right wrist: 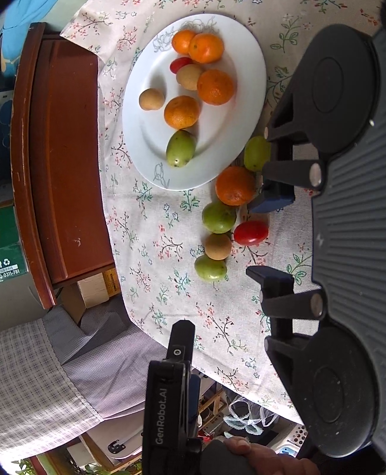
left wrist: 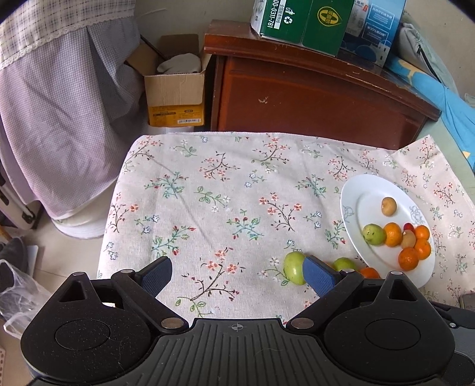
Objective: Organize fruits
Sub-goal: 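Move the left tool toward a green jujube while the right tool reaches the fruit row, then grasp a green jujube with the left tool while the right tool grasps a red cherry tomato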
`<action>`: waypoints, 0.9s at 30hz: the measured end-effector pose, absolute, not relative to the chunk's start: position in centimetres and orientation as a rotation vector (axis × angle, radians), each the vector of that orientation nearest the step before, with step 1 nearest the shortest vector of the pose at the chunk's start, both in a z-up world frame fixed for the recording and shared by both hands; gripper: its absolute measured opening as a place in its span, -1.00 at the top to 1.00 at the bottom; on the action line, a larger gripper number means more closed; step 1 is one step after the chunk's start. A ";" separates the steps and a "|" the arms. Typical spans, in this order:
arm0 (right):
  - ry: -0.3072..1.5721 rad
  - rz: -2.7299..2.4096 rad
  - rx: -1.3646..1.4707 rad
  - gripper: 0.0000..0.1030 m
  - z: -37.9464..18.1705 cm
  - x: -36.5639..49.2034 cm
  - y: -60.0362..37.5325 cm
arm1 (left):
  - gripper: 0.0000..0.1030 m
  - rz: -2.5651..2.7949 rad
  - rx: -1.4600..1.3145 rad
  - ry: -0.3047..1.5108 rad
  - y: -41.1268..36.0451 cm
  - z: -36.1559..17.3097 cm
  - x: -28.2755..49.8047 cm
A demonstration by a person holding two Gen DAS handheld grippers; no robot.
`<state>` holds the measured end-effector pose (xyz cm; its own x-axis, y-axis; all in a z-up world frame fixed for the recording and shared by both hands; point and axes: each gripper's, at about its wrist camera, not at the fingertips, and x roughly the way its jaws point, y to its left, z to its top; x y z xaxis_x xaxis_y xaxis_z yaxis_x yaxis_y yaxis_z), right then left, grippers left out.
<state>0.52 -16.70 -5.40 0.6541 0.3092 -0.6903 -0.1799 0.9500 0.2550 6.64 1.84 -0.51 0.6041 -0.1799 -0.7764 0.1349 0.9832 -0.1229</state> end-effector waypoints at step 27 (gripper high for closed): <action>0.815 0.234 0.141 0.61 -6.5 0.9 -16.0 | -0.71 -0.206 -0.230 0.951 -1.8 -4.3 9.3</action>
